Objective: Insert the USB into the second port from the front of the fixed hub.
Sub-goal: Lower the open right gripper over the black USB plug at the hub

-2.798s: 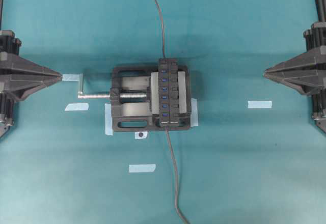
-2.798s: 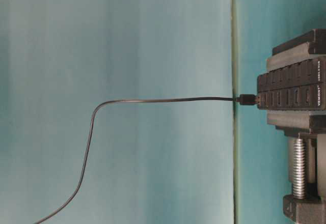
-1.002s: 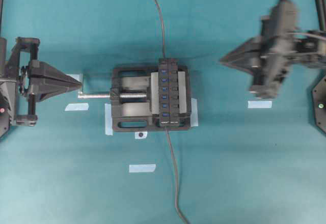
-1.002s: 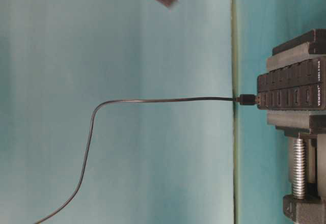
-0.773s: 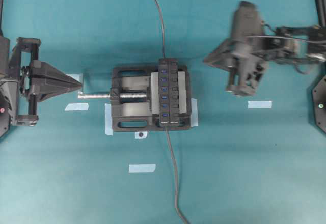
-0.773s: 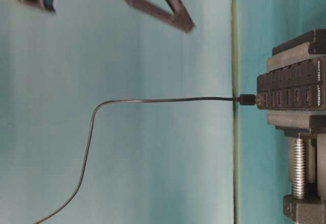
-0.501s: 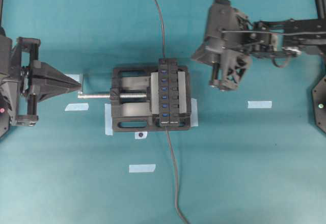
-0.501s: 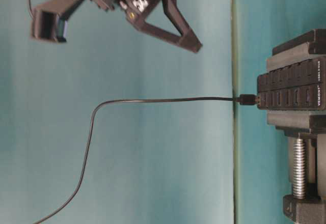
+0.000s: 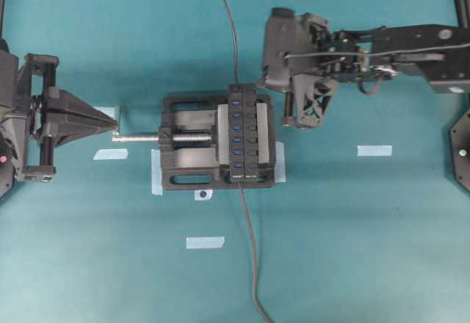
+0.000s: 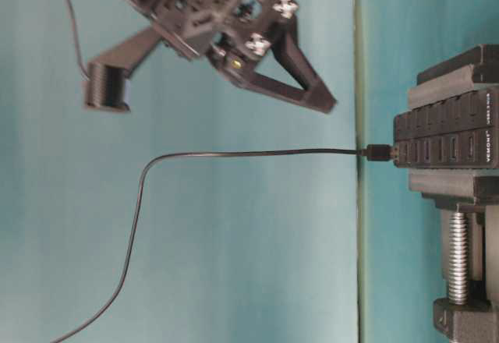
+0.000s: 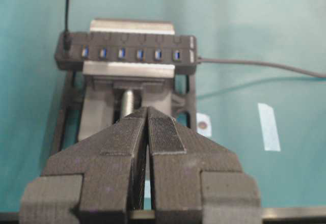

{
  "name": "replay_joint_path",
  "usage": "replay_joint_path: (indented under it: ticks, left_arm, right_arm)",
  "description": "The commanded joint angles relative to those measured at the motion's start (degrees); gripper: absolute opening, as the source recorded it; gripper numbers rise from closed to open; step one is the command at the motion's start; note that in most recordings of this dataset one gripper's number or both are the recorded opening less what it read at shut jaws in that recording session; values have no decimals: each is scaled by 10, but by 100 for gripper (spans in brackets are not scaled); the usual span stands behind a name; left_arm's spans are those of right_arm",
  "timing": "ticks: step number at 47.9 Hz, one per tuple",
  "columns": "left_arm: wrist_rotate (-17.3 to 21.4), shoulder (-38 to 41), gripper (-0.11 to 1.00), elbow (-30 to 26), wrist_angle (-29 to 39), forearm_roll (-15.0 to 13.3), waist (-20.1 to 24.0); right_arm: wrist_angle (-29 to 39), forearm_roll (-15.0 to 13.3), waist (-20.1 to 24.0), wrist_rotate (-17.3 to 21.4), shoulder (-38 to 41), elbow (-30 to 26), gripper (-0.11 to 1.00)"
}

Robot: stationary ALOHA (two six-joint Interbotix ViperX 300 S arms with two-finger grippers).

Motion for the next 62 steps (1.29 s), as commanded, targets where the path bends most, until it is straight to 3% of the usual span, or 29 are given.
replay_joint_path:
  ticks: [1, 62]
  left_arm:
    - [0, 2, 0, -12, -3, 1, 2]
    - [-1, 2, 0, -11, -4, 1, 2]
  right_arm:
    - [-6, 0, -2, -11, 3, -17, 4]
    - [-20, 0, -3, -15, 43, -40, 6]
